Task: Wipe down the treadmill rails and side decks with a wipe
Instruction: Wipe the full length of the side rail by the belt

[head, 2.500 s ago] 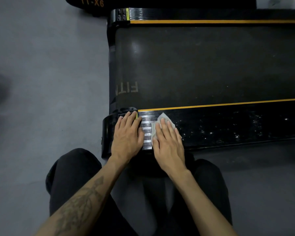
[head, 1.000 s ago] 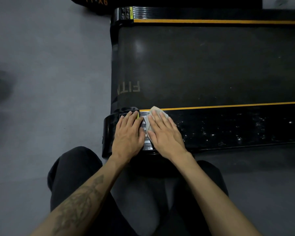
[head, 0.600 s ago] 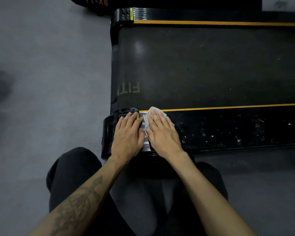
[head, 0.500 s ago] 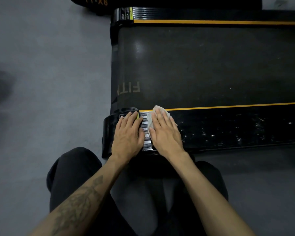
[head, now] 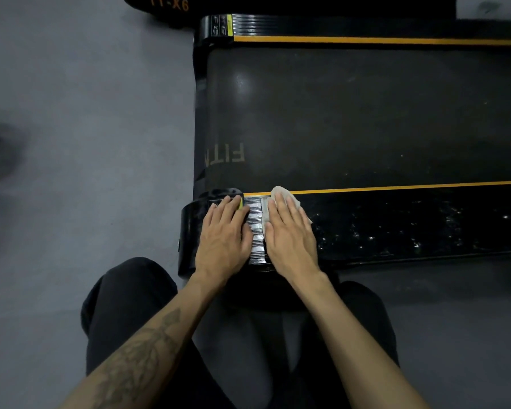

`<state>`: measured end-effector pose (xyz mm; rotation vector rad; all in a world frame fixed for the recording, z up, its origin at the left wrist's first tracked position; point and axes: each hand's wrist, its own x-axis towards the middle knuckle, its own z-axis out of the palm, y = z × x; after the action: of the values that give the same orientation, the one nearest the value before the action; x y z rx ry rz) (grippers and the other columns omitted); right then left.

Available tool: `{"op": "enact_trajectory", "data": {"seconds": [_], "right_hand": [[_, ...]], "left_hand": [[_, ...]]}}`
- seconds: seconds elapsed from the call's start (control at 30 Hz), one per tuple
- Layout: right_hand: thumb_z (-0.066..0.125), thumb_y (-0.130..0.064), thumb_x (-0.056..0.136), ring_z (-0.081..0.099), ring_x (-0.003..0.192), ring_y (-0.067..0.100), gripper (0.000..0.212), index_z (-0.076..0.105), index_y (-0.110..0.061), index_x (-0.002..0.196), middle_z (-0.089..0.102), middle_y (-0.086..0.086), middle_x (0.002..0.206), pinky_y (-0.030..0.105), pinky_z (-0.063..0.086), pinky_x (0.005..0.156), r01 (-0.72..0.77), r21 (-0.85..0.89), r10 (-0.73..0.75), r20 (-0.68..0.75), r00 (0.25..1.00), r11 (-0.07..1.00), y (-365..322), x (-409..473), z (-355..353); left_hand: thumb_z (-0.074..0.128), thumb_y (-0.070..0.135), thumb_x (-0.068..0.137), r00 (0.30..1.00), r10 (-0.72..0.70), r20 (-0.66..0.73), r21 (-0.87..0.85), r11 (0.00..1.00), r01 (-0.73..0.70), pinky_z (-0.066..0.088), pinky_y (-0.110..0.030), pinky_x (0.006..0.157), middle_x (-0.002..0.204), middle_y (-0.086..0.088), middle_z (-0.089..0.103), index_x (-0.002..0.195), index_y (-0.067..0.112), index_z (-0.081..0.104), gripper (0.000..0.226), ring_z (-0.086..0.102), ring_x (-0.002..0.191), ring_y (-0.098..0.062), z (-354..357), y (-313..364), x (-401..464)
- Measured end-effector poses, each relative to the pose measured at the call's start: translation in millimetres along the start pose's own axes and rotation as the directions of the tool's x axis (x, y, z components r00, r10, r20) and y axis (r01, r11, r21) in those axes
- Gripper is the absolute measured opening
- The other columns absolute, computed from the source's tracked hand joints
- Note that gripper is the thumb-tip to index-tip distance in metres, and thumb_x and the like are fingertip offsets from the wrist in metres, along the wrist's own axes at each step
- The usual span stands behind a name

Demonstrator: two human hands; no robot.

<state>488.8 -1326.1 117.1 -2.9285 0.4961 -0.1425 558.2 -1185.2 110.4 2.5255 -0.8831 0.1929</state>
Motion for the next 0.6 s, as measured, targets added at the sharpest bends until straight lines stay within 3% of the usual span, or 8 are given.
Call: {"op": "enact_trajectory", "data": {"seconds": [0.2,0.3,0.47,0.6], "right_hand": [[0.003,-0.040,0.097,0.010,0.159,0.019,0.073,0.028,-0.017,0.162,0.017,-0.002,0.171,0.040,0.004,0.129,0.148,0.060,-0.154,0.122,0.980,0.987,-5,17,-9],[0.005,-0.039,0.097,0.016,0.158,0.020,0.072,0.031,-0.018,0.162,0.021,-0.002,0.170,0.041,0.010,0.129,0.137,0.010,-0.137,0.106,0.985,0.991,1,22,-8],[0.012,-0.036,0.099,0.021,0.157,0.025,0.069,0.032,-0.010,0.160,0.025,0.007,0.168,0.044,0.019,0.128,-0.056,0.022,0.055,0.032,0.998,0.998,0,9,-6],[0.018,-0.034,0.101,0.030,0.154,0.028,0.065,0.043,-0.008,0.155,0.036,0.009,0.164,0.046,0.027,0.125,0.043,0.027,-0.044,0.040,0.998,0.999,-4,15,-3]], "left_hand": [[0.042,0.029,0.098,1.000,0.008,0.000,0.007,1.000,-0.008,0.029,-0.048,0.124,0.149,-0.012,0.054,0.136,0.012,0.061,0.046,0.043,0.145,-0.027,0,-1,-1],[0.043,0.028,0.098,1.000,0.016,-0.013,0.008,1.000,-0.016,0.031,-0.050,0.122,0.149,-0.012,0.055,0.135,0.011,0.062,0.045,0.044,0.144,-0.028,1,-1,0],[0.044,0.029,0.098,0.998,0.054,-0.028,0.034,0.998,-0.053,0.036,-0.053,0.119,0.146,-0.013,0.058,0.131,0.009,0.065,0.044,0.049,0.140,-0.030,0,0,0],[0.043,0.030,0.099,0.992,0.126,-0.008,0.029,0.992,-0.125,0.036,-0.050,0.119,0.146,-0.011,0.059,0.132,0.010,0.066,0.045,0.049,0.141,-0.027,1,0,-1]]}}
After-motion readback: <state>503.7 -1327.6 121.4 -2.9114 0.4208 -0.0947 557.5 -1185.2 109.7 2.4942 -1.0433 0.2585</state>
